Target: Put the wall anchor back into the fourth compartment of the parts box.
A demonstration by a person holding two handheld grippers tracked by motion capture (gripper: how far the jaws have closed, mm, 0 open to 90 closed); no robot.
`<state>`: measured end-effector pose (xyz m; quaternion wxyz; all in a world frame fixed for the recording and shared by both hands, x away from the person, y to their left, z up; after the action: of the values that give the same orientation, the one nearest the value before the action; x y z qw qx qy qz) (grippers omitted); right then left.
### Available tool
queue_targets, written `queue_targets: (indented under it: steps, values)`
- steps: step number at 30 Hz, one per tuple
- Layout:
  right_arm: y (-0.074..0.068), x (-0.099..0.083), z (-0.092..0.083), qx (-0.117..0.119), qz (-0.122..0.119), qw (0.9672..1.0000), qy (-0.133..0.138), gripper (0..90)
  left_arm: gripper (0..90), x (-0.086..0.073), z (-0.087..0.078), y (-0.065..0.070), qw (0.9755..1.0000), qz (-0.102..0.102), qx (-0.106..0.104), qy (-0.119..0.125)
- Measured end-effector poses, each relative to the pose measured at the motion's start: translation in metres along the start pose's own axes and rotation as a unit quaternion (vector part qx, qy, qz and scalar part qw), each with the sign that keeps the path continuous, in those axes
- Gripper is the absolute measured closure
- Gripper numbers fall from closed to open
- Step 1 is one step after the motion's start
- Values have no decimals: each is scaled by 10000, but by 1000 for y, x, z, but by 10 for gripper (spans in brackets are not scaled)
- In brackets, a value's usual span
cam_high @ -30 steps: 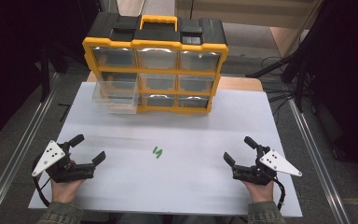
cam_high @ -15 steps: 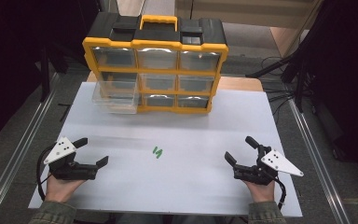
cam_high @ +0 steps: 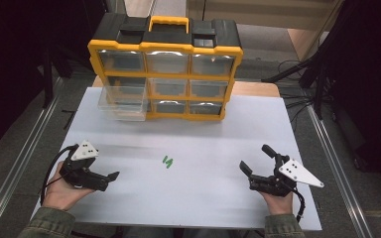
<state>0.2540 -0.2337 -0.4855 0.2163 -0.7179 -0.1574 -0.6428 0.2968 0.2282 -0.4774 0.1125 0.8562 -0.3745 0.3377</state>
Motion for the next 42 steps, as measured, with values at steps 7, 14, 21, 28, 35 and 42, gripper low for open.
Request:
queue_targets:
  steps: [7,14,21,28,35,42]
  values:
    - [0,0,0,6,-6,10000,-16,56,0,-2,9,6,9923,411,-139,-1156]
    - [0,0,0,7,-4,10000,-7,56,0,-7,13,2,9789,641,-153,-1934]
    - [-1,0,1,11,-6,10000,-22,56,0,-8,15,4,9667,804,-110,-2427]
    - [-1,-1,1,14,5,10000,-30,56,0,-2,20,5,9650,769,-64,-2505]
    - [-1,-1,1,21,3,10000,-47,56,0,14,32,12,9645,726,13,-2541]
    - [-1,-1,1,28,2,10000,-58,56,0,30,49,24,9617,781,56,-2627]
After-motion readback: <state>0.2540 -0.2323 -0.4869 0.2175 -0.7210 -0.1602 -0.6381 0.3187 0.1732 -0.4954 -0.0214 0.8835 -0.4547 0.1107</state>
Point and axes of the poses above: each handheld gripper's, and its own axes: z roughly forward along the jaws, x roughly out of its top, y roughly to its right, the point moved 6 cm from there along z, roughly forward along the jaws, and after that the axes turned 3 degrees about y, right-handed, at the moved point
